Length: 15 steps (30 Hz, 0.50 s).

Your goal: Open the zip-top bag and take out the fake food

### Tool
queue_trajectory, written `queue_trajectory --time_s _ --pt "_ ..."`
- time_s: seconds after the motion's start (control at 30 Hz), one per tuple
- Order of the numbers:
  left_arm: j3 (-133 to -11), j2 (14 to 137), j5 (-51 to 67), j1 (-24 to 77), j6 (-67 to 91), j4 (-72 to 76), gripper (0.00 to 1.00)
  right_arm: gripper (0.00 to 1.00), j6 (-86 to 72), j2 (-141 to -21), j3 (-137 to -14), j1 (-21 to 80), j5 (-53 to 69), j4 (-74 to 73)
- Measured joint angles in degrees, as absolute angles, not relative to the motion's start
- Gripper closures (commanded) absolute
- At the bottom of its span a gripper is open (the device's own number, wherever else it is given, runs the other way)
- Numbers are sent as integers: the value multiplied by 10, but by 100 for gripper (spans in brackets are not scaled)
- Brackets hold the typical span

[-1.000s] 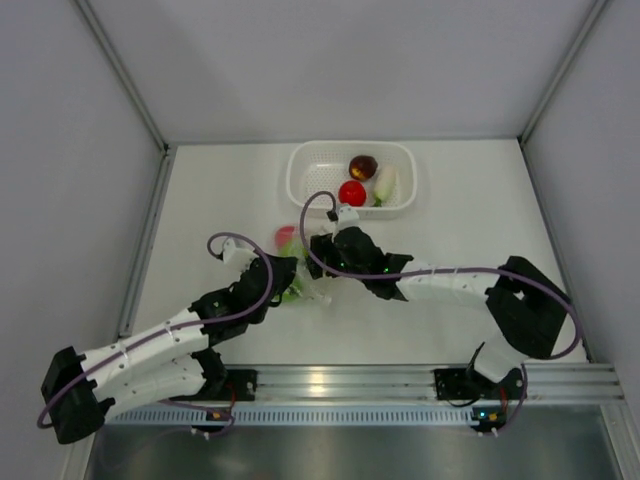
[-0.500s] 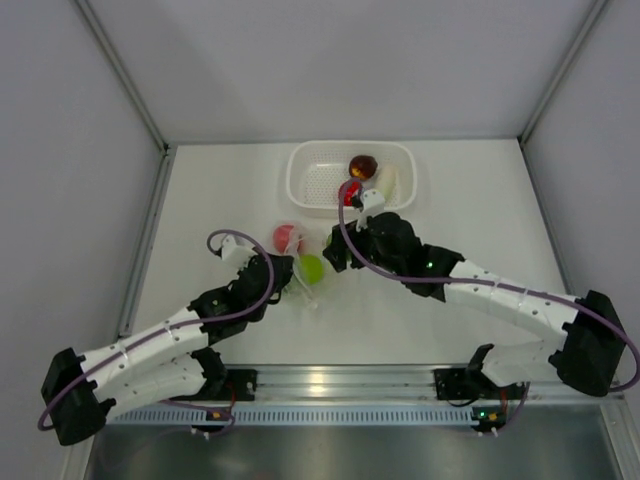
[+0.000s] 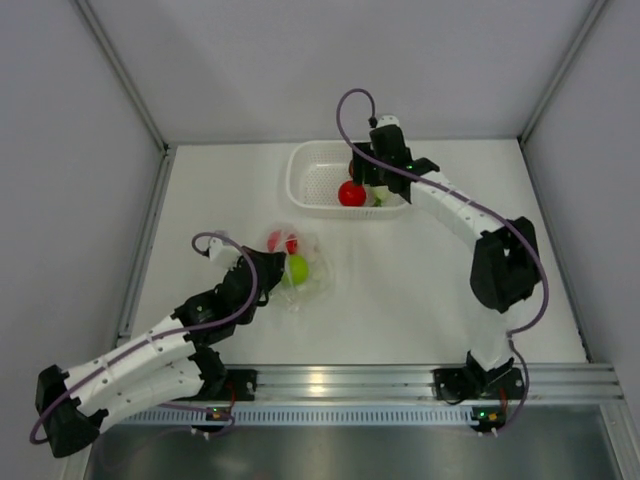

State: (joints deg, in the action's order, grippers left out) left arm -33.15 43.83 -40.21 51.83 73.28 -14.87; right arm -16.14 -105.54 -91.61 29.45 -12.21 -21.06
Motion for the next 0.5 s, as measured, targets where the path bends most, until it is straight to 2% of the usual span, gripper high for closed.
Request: queue_trajectory --time_s 0.13,0.23,0.27,0.33,0.37,0.4,0.43,0.5 --pt "-335 431 -406 518 731 -152 100 45 -145 -1154 -994 298 -96 -223" --pt "-338 431 -405 518 728 -153 100 39 -127 -1217 -1051 302 -87 -227" --pt "-340 431 -405 518 726 -155 100 30 -120 -1236 -1072 304 -85 -226" --pt "-342 431 -403 518 722 -155 100 23 -104 -1267 -1107 310 -84 -227" --pt "-343 431 -402 518 720 -156 100 10 -95 -1281 -1126 314 -86 -228" --pt "-344 431 -401 518 718 -156 100 4 -89 -1290 -1140 317 -88 -228" --pt "-345 430 -399 518 716 -156 100 1 -78 -1299 -1154 322 -92 -228" --pt "-345 428 -398 518 713 -156 100 1 -61 -1306 -1168 331 -98 -227"
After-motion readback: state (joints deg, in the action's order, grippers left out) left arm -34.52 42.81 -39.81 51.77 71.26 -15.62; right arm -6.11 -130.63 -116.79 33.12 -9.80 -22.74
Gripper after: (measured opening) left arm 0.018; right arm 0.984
